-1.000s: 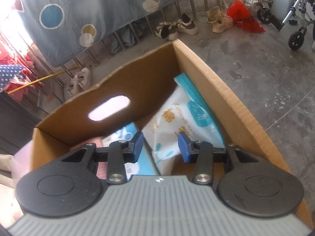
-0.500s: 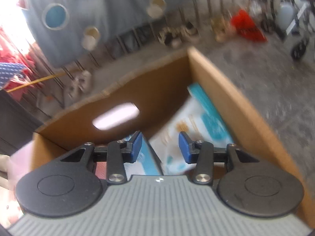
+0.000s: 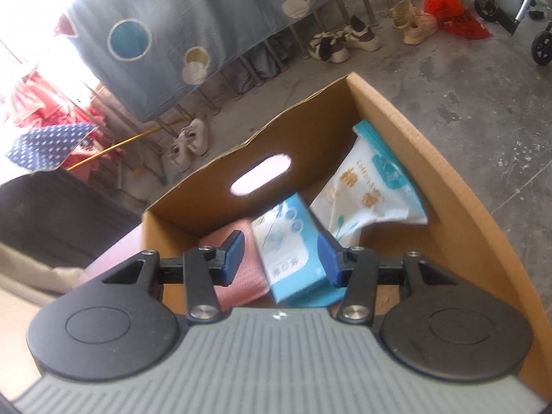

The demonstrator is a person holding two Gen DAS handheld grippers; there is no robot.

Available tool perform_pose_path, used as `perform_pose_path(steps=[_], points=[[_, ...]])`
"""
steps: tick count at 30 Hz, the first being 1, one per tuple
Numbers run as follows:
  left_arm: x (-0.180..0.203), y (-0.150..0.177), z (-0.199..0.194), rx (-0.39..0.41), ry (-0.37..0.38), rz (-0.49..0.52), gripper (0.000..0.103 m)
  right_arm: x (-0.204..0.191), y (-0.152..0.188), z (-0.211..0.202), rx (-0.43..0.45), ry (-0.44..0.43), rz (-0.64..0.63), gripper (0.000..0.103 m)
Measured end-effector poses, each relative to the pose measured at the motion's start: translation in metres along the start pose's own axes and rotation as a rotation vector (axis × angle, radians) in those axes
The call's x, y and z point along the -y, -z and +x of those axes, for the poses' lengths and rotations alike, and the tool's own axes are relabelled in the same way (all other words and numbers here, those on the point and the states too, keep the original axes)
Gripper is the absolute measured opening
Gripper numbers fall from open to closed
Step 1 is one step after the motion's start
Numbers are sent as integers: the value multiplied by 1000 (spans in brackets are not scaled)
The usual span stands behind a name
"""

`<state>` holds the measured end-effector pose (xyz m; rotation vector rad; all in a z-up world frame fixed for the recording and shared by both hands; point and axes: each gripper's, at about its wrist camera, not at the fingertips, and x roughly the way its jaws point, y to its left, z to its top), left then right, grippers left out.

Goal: Organize soft objects
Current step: 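Move the right gripper to the pile and grasp the blue-white wet-wipe pack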

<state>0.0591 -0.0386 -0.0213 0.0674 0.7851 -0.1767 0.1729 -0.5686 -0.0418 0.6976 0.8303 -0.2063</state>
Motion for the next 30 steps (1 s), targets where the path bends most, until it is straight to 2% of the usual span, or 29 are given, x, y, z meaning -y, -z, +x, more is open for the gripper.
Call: perform_pose_path(steps=[10,21,26,30], points=[[-9,11,-15,-19,-5,-13,83,-17,58,-65,-111,-68,-86,75],[-9,13,-24,5,16,-4,84,-83,102,-112,-132,-268,-174,77],[-6,9,-19,1,40,5,84,-119,123,-111,-170,-333,-196,77],[-3,5,-14,-9,29,21,84,-137,141,-99,-209,-356,-209,77]])
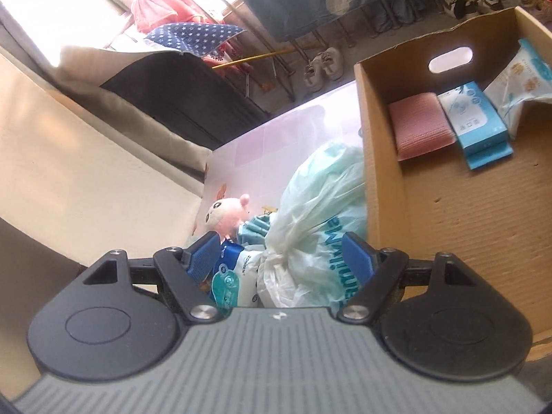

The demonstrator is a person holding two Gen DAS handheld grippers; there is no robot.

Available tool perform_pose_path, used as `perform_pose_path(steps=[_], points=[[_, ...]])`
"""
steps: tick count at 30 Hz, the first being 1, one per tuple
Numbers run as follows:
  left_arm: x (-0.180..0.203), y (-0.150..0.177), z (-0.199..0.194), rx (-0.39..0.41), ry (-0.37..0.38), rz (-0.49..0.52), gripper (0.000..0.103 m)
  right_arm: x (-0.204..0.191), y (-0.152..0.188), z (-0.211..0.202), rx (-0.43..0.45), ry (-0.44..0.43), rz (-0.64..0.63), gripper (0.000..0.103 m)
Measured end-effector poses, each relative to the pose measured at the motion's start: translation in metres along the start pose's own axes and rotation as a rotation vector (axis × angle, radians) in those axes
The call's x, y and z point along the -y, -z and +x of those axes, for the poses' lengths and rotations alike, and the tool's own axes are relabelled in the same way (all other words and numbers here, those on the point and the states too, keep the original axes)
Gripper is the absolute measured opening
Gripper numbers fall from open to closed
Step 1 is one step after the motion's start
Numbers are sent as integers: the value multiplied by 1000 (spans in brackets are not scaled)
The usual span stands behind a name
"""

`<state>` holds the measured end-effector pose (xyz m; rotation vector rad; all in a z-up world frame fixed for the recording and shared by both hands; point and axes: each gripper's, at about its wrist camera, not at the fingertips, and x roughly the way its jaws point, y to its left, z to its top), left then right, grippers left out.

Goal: Organize soft objects
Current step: 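Move the right gripper to the pile and grasp the blue-white wet-wipe pack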

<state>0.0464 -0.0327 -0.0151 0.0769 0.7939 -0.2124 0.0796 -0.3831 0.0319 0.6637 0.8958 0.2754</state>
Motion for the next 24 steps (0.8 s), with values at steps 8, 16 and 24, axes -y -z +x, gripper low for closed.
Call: perform_pose_path(steps=[8,16,24], points=[[-1,-1,0,-2,-35,-11,84,-5,12,37,-73,-38,22,77],[-13,-4,0,19,-94,-17,84,-15,7,66,-99,-81,-3,77],[-32,-3,14,24,-124,-27,82,-22,10,110,-152,-112,6,75]])
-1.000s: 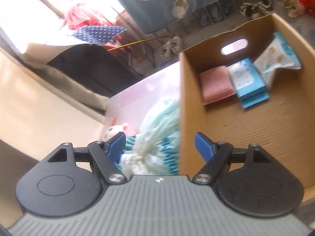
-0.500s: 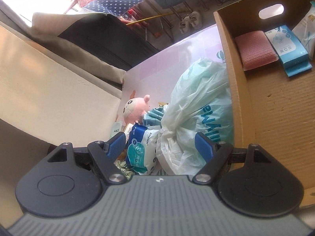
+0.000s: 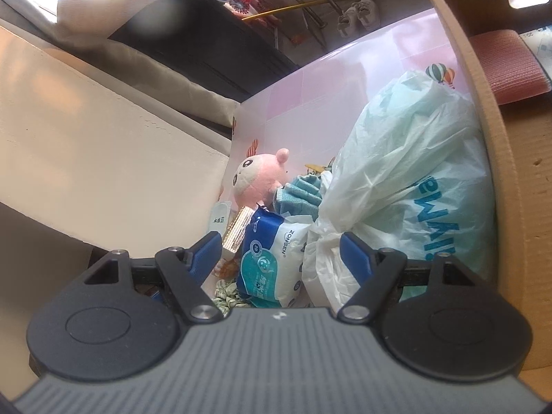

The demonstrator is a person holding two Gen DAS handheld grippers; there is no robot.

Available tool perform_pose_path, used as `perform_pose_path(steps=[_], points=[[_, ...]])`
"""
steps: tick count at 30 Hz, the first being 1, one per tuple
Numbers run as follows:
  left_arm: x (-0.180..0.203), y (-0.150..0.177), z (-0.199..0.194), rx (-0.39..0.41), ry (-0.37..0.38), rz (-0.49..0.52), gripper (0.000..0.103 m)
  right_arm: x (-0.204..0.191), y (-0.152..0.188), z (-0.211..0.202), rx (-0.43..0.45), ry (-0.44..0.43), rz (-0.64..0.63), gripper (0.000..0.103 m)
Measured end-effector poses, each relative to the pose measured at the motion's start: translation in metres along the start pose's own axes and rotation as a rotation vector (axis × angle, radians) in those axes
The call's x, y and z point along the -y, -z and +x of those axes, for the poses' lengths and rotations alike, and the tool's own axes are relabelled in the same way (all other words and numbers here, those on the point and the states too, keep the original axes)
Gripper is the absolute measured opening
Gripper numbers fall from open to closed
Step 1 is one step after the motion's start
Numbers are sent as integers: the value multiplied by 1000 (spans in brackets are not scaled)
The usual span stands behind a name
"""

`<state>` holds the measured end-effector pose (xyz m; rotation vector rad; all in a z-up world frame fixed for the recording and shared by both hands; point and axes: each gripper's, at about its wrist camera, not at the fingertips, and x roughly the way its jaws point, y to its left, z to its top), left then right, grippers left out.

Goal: Organize soft objects
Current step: 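Move the right gripper to the pile and grasp the blue-white wet-wipe pack, then lift the wet-wipe pack from the pile with the right gripper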

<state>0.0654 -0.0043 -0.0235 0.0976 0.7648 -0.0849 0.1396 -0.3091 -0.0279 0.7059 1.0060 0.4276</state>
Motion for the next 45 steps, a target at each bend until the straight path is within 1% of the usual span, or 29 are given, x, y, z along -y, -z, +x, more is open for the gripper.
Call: perform_pose_path(steps=[2,6,7,9,13,17,19,20,21,22,29,32,35,38,39,40,43,45], points=[[-1,0,6,0,3,6,77,0,0,11,-12,-9,10,73],[-3,3,19,-33,32,16,59,2,4,32,-38,-28,37,66],[-4,5,21,-43,39,15,58,3,6,37,-48,-31,42,66],[-7,7,27,-56,50,20,54,4,11,52,-77,-31,48,65],[-8,10,38,-84,84,69,53,2,21,79,-133,-27,51,65],[-10,8,52,-125,125,106,55,-3,28,100,-162,1,36,65],[-10,6,58,-136,142,120,62,-5,31,107,-175,12,32,66],[-10,4,61,-139,152,121,66,-6,32,110,-183,11,33,66],[-11,2,65,-145,171,123,70,-7,32,112,-187,10,31,66],[-11,1,68,-154,187,123,70,-9,32,113,-188,14,27,66],[-12,-6,99,-227,231,83,70,-10,33,129,-206,70,13,66],[-13,-9,108,-245,263,66,74,-8,33,133,-205,81,22,65],[-10,-12,115,-261,278,54,74,-5,32,135,-199,80,38,65],[-5,-14,116,-271,280,45,74,-4,32,138,-198,84,42,64],[-3,-14,115,-275,284,43,71,-4,32,139,-197,85,42,63],[-2,-14,114,-280,291,37,70,-4,33,139,-197,85,41,61],[3,-15,108,-293,320,20,69,-2,34,135,-197,79,46,55],[7,-13,104,-303,332,20,69,1,34,132,-197,63,58,54]])
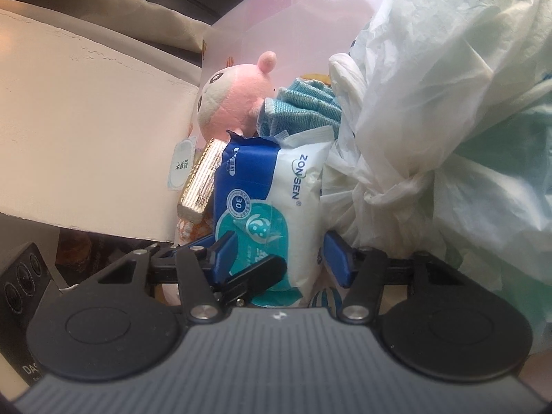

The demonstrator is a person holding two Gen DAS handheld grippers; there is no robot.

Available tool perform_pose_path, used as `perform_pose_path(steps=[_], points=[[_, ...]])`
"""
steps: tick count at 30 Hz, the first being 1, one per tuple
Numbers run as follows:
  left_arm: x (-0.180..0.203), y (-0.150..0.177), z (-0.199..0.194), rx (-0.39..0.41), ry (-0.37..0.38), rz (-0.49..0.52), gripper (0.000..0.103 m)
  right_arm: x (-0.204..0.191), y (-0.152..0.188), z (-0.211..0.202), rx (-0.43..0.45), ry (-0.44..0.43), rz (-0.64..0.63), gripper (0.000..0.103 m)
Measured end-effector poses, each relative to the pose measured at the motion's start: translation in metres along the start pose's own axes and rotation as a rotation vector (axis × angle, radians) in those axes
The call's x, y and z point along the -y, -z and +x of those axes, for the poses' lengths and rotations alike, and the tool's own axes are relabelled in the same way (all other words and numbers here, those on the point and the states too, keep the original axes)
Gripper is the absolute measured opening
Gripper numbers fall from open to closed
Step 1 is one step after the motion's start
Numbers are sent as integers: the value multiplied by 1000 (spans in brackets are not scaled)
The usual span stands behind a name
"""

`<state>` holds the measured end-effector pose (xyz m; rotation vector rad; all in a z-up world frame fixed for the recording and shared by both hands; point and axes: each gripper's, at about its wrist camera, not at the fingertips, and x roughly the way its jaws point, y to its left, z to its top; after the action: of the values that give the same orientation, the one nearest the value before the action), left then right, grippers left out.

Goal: Organize soft objects
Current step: 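Lift the wet-wipe pack from the pile with the right gripper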

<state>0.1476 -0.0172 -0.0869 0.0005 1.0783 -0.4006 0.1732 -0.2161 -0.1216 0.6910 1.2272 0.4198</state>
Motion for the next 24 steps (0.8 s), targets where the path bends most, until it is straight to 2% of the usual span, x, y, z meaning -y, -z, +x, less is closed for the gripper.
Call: perform_pose_path(steps=[16,24], points=[[19,32,-16,-18,45,-10,69,4,26,-21,1,3,-18,54],[22,43,-18,-27,9,4,69,13,43,-25,-2,16,0,54]])
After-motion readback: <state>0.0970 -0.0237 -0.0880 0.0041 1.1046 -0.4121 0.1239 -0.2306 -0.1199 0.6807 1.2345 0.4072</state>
